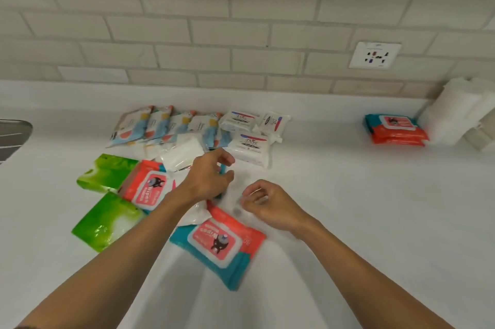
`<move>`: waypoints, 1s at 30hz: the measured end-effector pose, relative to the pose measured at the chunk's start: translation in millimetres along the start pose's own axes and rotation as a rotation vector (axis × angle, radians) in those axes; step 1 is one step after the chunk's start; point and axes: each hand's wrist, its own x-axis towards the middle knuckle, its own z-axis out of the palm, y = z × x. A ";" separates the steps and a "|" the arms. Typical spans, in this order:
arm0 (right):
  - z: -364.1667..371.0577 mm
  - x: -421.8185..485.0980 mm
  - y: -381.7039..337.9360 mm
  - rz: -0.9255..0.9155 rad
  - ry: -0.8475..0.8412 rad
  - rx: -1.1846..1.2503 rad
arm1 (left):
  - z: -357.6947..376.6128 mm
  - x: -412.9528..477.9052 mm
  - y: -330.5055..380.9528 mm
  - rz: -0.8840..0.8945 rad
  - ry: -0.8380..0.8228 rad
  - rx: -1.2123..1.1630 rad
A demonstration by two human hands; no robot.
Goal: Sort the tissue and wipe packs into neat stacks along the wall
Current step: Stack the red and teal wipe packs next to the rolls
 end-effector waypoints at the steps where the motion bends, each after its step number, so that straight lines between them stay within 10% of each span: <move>1: 13.0 -2.1 -0.4 0.022 -0.043 -0.066 | -4.2 -1.0 -4.6 -0.008 -0.020 0.017; 8: 67.9 -18.1 4.4 0.031 -0.087 -0.617 | -17.0 7.6 -16.0 0.024 -0.107 0.091; 30: -24.0 -34.7 4.3 0.194 -0.095 0.020 | -21.8 -24.8 -1.7 -0.162 -0.671 -0.210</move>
